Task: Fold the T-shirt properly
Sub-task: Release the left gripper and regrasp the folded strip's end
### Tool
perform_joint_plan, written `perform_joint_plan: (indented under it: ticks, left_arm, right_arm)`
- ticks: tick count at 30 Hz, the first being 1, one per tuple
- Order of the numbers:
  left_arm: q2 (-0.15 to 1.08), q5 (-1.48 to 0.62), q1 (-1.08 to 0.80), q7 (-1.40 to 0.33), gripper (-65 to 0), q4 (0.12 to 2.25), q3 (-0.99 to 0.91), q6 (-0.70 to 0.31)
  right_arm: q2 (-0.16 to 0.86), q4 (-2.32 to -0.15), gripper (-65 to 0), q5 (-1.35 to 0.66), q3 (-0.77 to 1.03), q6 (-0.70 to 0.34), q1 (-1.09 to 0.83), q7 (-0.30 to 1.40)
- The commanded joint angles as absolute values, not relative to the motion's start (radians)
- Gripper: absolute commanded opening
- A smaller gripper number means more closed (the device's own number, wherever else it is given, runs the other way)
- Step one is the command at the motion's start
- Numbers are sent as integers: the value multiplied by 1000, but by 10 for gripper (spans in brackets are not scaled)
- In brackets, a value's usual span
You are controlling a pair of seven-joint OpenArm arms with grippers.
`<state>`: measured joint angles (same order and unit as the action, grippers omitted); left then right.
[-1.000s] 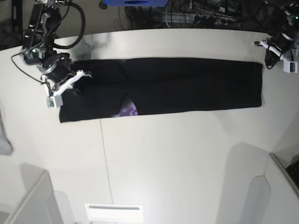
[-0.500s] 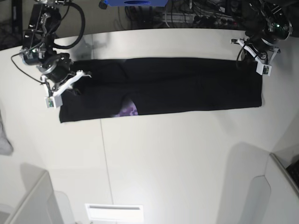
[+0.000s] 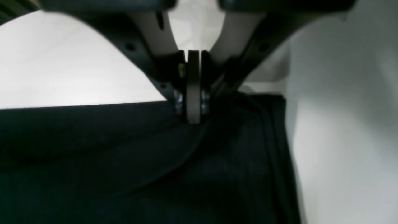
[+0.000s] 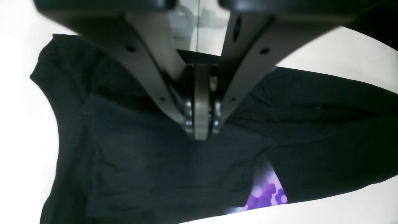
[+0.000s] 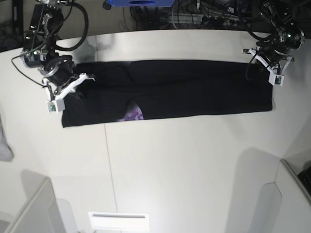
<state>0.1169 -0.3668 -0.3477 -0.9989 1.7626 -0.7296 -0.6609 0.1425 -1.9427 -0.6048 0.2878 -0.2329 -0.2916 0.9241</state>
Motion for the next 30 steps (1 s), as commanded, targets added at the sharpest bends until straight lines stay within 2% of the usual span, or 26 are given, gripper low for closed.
perform_joint_plan:
  ticks: [1, 11, 17, 30]
  left_arm:
    - [130, -375, -338, -984, -650, 1776, -734, -648]
    - [159, -374, -289, -986, -650, 1770, -734, -638]
    - [157, -289, -229, -986, -650, 1681, -727, -638]
    - [159, -275, -183, -986, -650, 1613, -733, -638]
  right_arm:
    - [150, -1960, -650, -619, 292, -240, -285, 905]
    - [150, -1959, -650, -616, 298, -240, -283, 905]
    - [150, -1959, -650, -616, 295, -240, -282, 905]
    - [151, -1959, -650, -616, 300, -240, -282, 908]
